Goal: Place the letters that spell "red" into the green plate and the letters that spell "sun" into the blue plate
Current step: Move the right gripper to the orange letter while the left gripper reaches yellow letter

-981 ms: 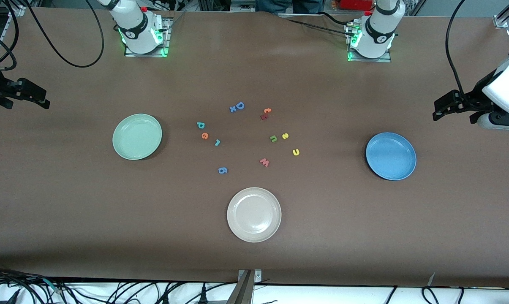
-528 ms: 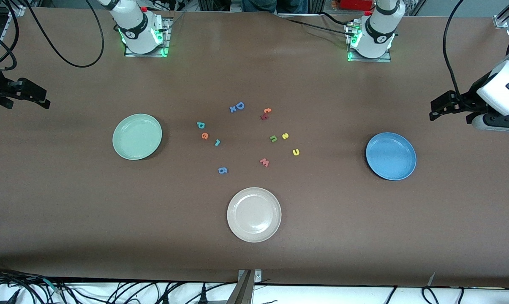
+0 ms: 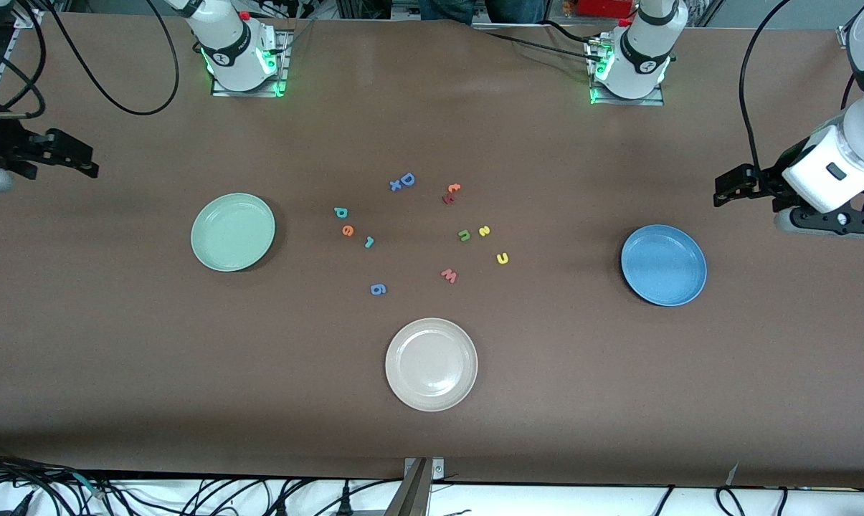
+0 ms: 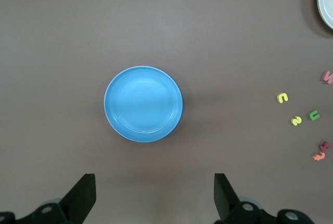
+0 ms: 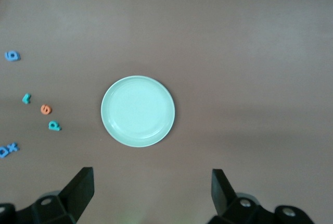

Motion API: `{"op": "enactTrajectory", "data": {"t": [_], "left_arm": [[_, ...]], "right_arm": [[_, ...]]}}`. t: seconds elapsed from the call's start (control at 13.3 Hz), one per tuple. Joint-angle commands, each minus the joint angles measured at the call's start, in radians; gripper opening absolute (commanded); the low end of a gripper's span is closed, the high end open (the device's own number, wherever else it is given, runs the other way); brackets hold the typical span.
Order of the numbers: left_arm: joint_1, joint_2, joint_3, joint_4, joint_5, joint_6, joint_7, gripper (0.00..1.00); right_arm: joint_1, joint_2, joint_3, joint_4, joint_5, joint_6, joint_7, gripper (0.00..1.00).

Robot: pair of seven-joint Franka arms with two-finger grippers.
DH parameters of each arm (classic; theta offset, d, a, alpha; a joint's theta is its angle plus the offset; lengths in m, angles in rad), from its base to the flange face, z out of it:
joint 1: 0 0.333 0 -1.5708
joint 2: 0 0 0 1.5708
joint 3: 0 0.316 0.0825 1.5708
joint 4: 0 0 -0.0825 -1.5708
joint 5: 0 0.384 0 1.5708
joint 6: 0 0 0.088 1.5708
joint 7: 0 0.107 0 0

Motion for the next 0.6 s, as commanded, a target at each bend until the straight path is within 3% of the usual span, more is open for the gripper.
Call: {"op": "enactTrajectory", "data": {"t": [0.0, 0.23, 0.38, 0.53], "left_arm": [[-0.019, 0.044, -0.016, -0.004, -0.036, 0.032, -0.001, 1.00], [-0.065, 0.049, -0.019, -0.092, -0.037, 0.143, -0.003, 1.00], [-0.106, 0.089, -0.019, -0.128, -0.062, 0.225, -0.040, 1.00], [-0.140, 0.133, -0.019, -0.160, -0.116, 0.291, -0.193, 1.00]], "right_arm": [[0.076, 0.077, 0.000, 0.015, -0.001, -0.006, 0.005, 1.00], [0.170, 0.139, 0.000, -0.008, 0.005, 0.033, 0.052, 1.00], [0.194, 0.151, 0.000, -0.092, 0.028, 0.156, 0.125, 1.00], [0.243, 0.153, 0.000, -0.207, 0.033, 0.307, 0.190, 1.00]]}}
